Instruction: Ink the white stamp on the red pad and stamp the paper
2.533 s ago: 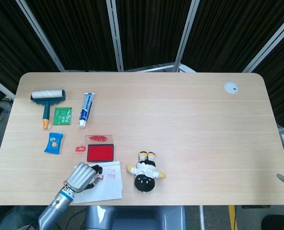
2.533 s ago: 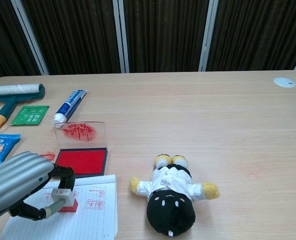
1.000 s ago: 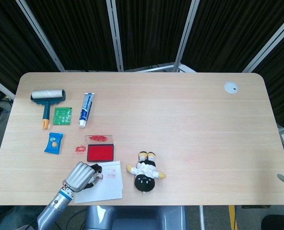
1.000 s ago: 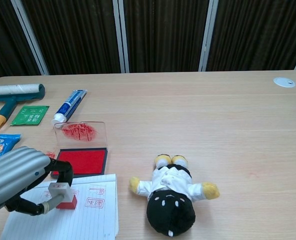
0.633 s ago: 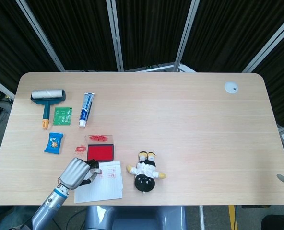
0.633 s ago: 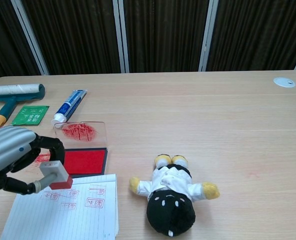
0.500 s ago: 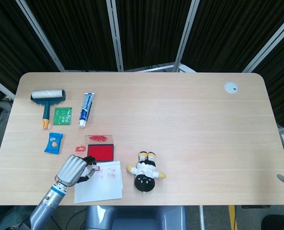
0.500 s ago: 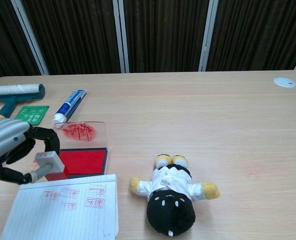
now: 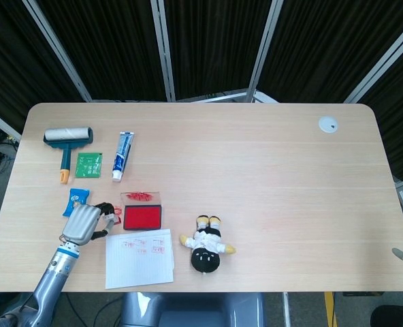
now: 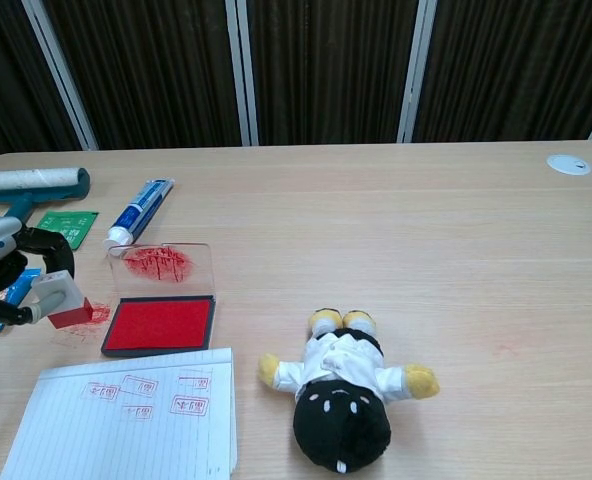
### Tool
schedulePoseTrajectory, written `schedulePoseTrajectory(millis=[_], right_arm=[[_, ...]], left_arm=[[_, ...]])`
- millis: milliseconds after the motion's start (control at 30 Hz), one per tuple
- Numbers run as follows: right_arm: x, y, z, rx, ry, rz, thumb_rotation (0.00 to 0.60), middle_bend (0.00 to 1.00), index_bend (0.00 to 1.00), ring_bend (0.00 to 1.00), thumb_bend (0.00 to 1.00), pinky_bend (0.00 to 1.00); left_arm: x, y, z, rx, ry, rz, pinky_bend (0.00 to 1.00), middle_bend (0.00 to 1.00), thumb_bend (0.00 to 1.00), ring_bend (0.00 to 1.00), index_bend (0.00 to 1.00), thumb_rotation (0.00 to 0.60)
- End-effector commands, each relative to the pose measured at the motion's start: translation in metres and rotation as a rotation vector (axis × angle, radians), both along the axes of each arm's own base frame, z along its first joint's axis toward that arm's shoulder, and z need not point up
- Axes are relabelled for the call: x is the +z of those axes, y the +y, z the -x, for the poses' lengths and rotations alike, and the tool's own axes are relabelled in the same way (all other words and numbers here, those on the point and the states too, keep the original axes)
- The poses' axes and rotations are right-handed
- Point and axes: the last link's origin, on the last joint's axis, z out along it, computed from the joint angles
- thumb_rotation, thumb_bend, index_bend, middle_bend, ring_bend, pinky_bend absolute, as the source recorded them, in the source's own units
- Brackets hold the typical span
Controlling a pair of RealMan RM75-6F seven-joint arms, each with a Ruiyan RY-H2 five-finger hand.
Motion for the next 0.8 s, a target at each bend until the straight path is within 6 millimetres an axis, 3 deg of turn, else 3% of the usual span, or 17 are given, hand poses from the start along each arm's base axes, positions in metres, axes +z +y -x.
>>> schedulePoseTrajectory(millis=[33, 500, 800], right_arm=[[-0.001, 0.0, 0.0, -0.002, 0.002, -0.002, 0.6, 0.0, 0.0, 0.0, 0.0, 0.0], [-0.002, -0.001, 0.002, -0.012, 0.005, -0.006, 0.6, 0.0, 0.0, 0.0, 0.0, 0.0], [-0.002, -0.001, 0.002, -0.015, 0.005, -0.008, 0.6, 0.0, 0.0, 0.0, 0.0, 0.0]], left_arm=[[-0.005, 0.006, 0.008, 0.031, 0.006, 0.004, 0.84, 0.53, 0.44, 0.81, 0.55, 0.6], [-0.017, 0.016, 0.027, 0.061, 0.053, 0.011, 0.84, 0.51, 0.44, 0.81, 0.54, 0.6], [-0.02, 0.017, 0.031, 0.065, 0.069, 0.014, 0.84, 0.46, 0.25, 0.81, 0.46, 0.6]])
